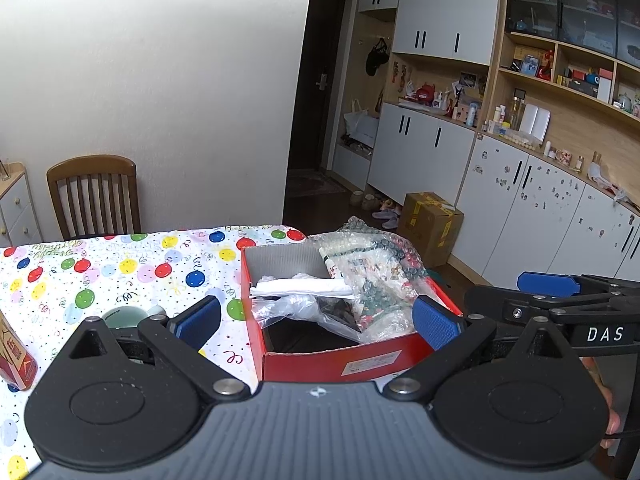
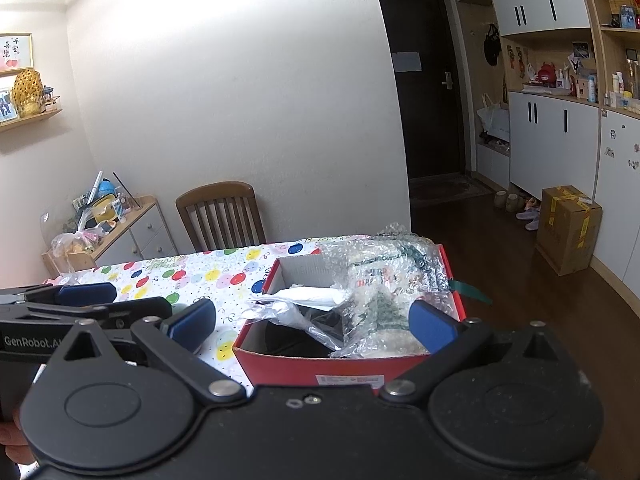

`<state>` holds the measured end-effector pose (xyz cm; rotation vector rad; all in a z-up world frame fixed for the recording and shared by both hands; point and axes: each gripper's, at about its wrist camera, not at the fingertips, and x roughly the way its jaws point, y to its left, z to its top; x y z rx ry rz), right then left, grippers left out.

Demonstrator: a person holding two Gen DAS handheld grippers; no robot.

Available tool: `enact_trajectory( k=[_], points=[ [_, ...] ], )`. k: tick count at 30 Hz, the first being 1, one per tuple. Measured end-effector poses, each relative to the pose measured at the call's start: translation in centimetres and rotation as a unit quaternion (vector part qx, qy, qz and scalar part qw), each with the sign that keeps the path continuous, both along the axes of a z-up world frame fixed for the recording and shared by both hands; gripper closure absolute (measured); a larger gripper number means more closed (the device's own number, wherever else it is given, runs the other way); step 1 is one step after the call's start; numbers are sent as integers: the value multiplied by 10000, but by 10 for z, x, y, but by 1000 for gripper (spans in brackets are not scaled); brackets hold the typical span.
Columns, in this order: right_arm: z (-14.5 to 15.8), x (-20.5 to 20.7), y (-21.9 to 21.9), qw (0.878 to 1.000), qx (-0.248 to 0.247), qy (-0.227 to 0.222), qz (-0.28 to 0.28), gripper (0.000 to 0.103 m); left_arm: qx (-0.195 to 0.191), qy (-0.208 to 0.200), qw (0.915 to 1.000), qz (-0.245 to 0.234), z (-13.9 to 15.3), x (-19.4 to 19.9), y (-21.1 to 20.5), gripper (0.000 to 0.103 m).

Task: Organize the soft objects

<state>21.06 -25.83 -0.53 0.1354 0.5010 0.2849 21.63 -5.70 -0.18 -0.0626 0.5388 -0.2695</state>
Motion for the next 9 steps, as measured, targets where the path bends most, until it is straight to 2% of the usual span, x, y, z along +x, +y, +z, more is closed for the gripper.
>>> enact_trajectory(
  k=[9],
  points=[
    [0, 2, 1, 9999, 9, 42, -96, 0, -13, -39, 10000, -71, 1, 2, -1, 0]
  ],
)
